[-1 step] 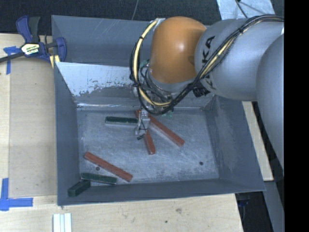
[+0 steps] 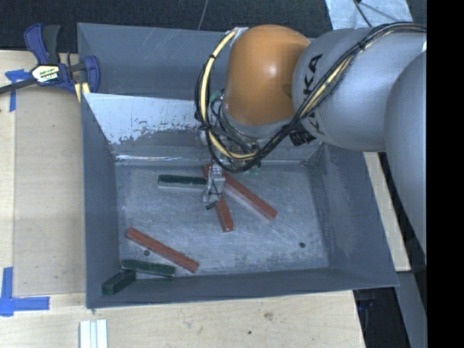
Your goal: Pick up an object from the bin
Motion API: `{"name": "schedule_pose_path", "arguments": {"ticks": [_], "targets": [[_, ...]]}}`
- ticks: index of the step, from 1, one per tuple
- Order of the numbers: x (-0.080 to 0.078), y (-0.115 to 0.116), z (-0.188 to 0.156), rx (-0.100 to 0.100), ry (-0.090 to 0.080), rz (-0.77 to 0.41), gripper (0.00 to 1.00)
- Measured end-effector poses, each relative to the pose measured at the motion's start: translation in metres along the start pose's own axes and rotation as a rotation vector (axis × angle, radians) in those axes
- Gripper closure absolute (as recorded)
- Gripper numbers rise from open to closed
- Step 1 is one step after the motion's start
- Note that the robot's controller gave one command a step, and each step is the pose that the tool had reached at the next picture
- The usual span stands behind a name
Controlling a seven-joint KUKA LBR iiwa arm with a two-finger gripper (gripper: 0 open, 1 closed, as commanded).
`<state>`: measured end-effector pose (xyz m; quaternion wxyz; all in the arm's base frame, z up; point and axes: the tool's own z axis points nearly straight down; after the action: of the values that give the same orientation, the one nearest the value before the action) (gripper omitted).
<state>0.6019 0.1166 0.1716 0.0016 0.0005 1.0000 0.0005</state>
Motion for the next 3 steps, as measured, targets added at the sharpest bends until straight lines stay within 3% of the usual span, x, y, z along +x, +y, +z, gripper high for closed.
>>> {"name": "schedule_pose_path", "arguments": {"ticks": [1, 2, 3], "targets": [[-0.007, -0.074, 0.069, 0.001, -0.004, -0.002, 0.00], [-0.001, -0.094, 0.101, 0.004, 0.003, -0.012, 0.00], [-0.016, -0.104, 0.101, 0.001, -0.002, -0.088, 0.00]]}}
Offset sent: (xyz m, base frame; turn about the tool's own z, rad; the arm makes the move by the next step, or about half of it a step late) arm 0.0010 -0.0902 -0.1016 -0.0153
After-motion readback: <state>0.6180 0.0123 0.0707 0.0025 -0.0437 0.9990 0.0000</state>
